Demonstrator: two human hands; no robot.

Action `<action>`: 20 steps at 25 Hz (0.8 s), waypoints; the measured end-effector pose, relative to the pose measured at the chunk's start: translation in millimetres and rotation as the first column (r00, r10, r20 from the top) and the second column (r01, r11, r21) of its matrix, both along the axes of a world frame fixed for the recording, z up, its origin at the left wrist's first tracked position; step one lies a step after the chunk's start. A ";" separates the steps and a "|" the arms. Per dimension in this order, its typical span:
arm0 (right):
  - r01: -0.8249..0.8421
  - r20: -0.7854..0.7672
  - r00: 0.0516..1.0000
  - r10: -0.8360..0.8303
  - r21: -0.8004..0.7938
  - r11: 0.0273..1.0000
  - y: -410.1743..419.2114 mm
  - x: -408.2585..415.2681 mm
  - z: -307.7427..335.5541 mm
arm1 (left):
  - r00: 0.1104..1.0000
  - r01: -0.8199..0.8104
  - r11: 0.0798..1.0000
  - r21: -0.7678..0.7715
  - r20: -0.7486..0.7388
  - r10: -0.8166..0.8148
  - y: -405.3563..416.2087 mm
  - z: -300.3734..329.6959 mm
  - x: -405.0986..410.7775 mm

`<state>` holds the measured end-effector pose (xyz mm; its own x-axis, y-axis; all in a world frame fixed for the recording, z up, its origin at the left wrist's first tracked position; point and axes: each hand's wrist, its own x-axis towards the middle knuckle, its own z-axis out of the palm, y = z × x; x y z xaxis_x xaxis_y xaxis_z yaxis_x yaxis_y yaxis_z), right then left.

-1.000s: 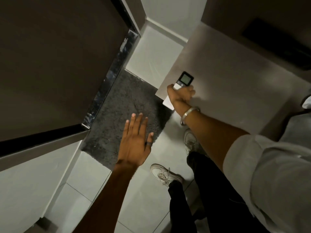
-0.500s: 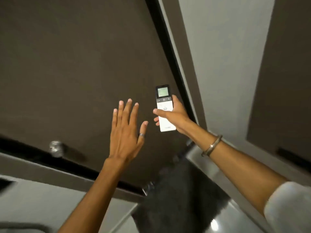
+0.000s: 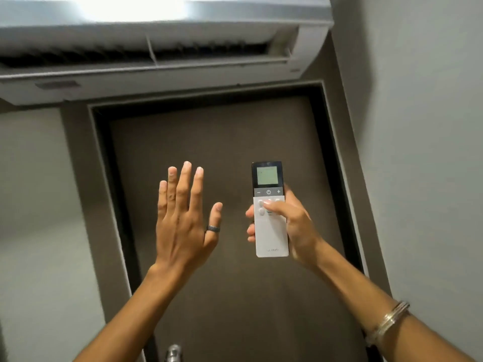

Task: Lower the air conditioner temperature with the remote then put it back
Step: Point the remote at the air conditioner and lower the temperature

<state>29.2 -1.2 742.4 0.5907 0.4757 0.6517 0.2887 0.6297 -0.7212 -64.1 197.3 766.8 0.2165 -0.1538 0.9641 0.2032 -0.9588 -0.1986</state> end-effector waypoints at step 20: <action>0.023 0.141 0.990 -0.007 -0.115 0.993 1.2 -56.8 51.6 | 0.990 -0.070 0.998 -0.005 0.125 0.070 12.8 16.2 -43.6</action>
